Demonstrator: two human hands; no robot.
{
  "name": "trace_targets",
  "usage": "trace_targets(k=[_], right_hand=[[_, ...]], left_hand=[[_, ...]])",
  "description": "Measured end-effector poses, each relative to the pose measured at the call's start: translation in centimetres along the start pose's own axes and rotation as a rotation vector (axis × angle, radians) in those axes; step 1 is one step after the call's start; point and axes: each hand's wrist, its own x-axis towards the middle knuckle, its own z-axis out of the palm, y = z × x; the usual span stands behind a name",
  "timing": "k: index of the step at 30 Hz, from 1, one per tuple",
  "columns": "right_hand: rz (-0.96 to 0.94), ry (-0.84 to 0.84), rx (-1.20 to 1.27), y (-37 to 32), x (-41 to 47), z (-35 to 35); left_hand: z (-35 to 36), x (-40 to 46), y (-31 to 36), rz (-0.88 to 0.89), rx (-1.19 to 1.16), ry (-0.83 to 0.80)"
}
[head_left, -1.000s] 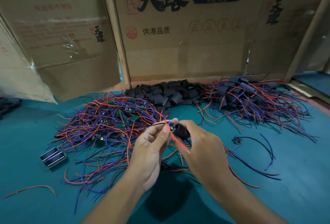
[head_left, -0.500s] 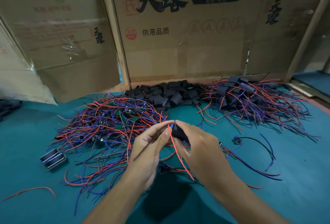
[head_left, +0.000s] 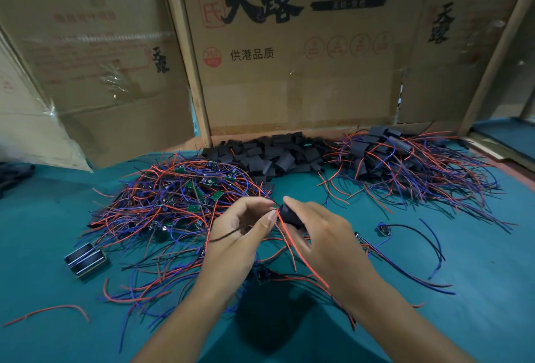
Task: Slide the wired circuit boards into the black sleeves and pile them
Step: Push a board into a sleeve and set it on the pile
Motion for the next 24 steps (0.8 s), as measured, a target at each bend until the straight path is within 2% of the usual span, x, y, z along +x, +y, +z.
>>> trace_targets(k=[14,17,20,22,24], right_hand=[[-0.035,-0.070,-0.097,0.1,0.0,0.1],[0.003,-0.144,-0.170,0.1,-0.1,0.3],[0.064,-0.293,-0.270,0.2,0.2,-0.1],[0.104,-0.340,-0.373,0.5,0.9,-0.9],[0.149,-0.342,-0.452,1.5,2.4,-2.2]], left_hand=[[0.0,0.0,-0.2,-0.019,0.021,0.011],[0.0,0.0,-0.6,-0.034,0.089,0.018],[0.1,0.1,-0.7,-0.034,0.149,0.036],[-0.3,0.3,-0.5,0.014,0.241,0.024],[-1.4,0.4,-0.7,0.174,0.577,-0.015]])
